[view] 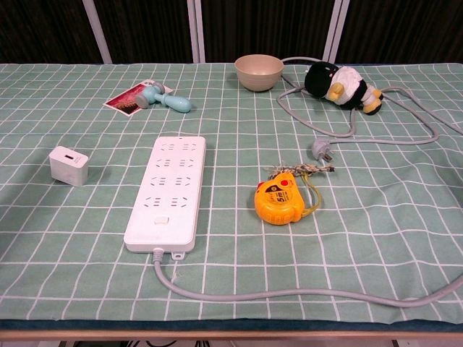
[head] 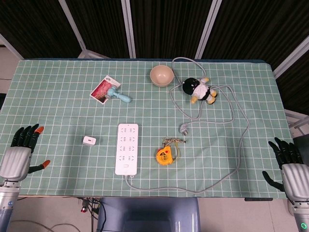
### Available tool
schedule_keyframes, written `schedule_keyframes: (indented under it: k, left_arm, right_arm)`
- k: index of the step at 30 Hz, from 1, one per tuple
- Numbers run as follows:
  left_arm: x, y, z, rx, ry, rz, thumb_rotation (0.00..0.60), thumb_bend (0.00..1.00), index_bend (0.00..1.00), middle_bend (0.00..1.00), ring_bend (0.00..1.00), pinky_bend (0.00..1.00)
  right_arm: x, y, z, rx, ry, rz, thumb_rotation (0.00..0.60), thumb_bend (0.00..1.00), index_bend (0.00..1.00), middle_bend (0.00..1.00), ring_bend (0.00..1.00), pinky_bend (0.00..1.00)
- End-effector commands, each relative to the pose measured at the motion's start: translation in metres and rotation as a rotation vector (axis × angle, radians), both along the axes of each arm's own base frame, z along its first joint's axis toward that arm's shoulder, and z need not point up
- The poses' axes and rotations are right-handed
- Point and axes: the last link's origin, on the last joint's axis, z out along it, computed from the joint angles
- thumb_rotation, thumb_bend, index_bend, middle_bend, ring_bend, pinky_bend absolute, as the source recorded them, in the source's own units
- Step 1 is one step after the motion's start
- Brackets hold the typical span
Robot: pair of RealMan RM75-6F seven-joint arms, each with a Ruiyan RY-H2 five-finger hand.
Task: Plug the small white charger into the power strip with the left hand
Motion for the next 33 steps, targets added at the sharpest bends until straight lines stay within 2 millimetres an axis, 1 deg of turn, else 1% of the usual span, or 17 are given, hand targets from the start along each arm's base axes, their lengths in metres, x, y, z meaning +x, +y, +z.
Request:
schedule_keyframes:
  k: [1, 12, 17, 22, 24, 27, 30, 31, 33]
  left_arm:
    - [0.000, 0.000, 0.000, -0.001, 0.000, 0.000, 0.600, 0.07, 0.00, 0.00, 0.00, 0.00]
    - [0.000, 0.002, -0.002, -0.011, 0.006, 0.011, 0.600, 0.07, 0.00, 0.00, 0.00, 0.00]
    - [0.007, 0.008, -0.003, -0.029, 0.015, 0.017, 0.600, 0.07, 0.02, 0.00, 0.00, 0.00]
    - [0.026, 0.026, -0.007, -0.079, 0.053, -0.001, 0.600, 0.07, 0.05, 0.00, 0.00, 0.00]
    - [0.037, 0.037, -0.011, -0.118, 0.078, -0.003, 0.600, 0.08, 0.07, 0.00, 0.00, 0.00]
    - [0.054, 0.052, -0.020, -0.195, 0.106, 0.012, 0.600, 0.10, 0.09, 0.03, 0.00, 0.00]
    - [0.067, 0.065, -0.028, -0.250, 0.142, 0.026, 0.600, 0.12, 0.14, 0.08, 0.00, 0.00]
    - [0.072, 0.070, -0.032, -0.269, 0.151, 0.030, 0.600, 0.12, 0.16, 0.11, 0.00, 0.00]
    - [0.080, 0.077, -0.039, -0.301, 0.166, 0.042, 0.600, 0.14, 0.18, 0.15, 0.00, 0.00]
  right_arm:
    - [0.000, 0.000, 0.000, 0.000, 0.000, 0.001, 0.600, 0.35, 0.08, 0.00, 0.00, 0.00]
    - [0.000, 0.000, -0.001, -0.001, -0.004, -0.008, 0.600, 0.35, 0.08, 0.00, 0.00, 0.00]
    - [0.000, -0.001, 0.000, -0.003, -0.005, -0.011, 0.600, 0.35, 0.08, 0.00, 0.00, 0.00]
    - [0.000, 0.000, 0.001, -0.002, -0.010, -0.009, 0.600, 0.35, 0.08, 0.00, 0.00, 0.00]
    - [0.000, 0.000, 0.001, -0.002, -0.012, -0.009, 0.600, 0.35, 0.08, 0.00, 0.00, 0.00]
    - [0.000, 0.000, 0.001, 0.000, -0.014, -0.008, 0.600, 0.35, 0.08, 0.00, 0.00, 0.00]
    - [0.000, 0.000, 0.001, 0.000, -0.018, -0.009, 0.600, 0.35, 0.08, 0.00, 0.00, 0.00]
    - [0.000, 0.000, 0.001, 0.001, -0.019, -0.010, 0.600, 0.35, 0.08, 0.00, 0.00, 0.00]
    - [0.000, -0.001, 0.001, 0.001, -0.020, -0.011, 0.600, 0.35, 0.08, 0.00, 0.00, 0.00]
